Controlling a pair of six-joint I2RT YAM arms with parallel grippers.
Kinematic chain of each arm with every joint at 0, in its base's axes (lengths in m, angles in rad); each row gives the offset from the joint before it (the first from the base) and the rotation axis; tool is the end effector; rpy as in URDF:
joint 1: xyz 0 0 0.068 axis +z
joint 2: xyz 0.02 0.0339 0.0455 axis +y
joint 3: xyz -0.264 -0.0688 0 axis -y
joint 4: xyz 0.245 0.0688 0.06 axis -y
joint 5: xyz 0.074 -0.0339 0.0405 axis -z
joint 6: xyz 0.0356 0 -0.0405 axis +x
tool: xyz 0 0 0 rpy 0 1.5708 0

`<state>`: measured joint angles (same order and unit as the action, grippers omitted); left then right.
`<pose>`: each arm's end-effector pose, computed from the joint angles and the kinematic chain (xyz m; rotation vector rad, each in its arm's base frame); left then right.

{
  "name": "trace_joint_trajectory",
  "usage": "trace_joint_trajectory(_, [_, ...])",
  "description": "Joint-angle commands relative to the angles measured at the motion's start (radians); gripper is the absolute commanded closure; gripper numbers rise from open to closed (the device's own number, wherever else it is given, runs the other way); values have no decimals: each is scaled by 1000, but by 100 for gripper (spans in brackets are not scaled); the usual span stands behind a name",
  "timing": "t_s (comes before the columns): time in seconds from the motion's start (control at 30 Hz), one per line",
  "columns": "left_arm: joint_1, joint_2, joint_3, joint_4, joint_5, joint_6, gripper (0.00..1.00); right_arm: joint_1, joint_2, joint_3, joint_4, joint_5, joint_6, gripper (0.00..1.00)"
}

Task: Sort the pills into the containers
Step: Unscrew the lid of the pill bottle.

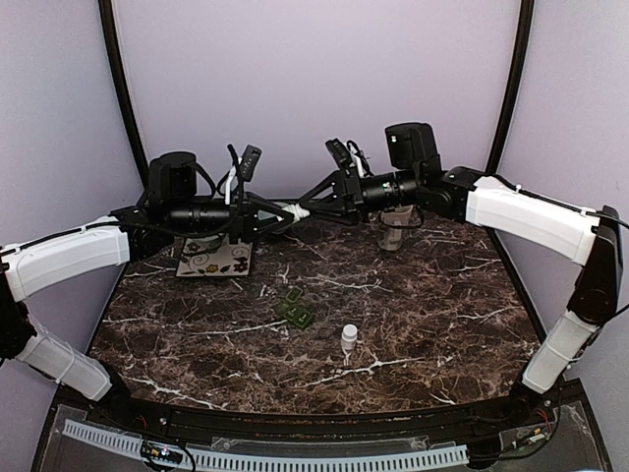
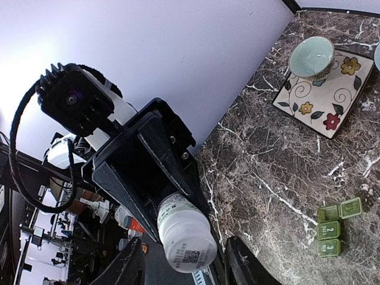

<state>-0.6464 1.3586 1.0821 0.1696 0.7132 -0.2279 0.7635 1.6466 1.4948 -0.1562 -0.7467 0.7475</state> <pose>0.2389 -0.2094 0.3516 0.9192 1.5609 -1.2331 0.2626 0.2848 0.3686 -0.6192 2.0981 1.6541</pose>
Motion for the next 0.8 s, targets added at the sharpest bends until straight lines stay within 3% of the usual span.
trace_joint_trajectory(0.0, [-5,-18,27,3,2,13,100,-7,16,22,61,-31,24,55])
trace_joint_trajectory(0.37, [-9,-13,27,10,5,14,100,-6,28,30,78,-47,40,62])
trace_joint_trajectory(0.5, [-10,-13,24,10,6,13,100,-6,30,31,81,-56,41,75])
trace_joint_trajectory(0.67, [-10,-12,24,18,9,4,100,-3,32,37,73,-69,23,98])
trace_joint_trajectory(0.77, [-7,-7,29,33,20,-23,100,-3,29,46,44,-71,-17,100])
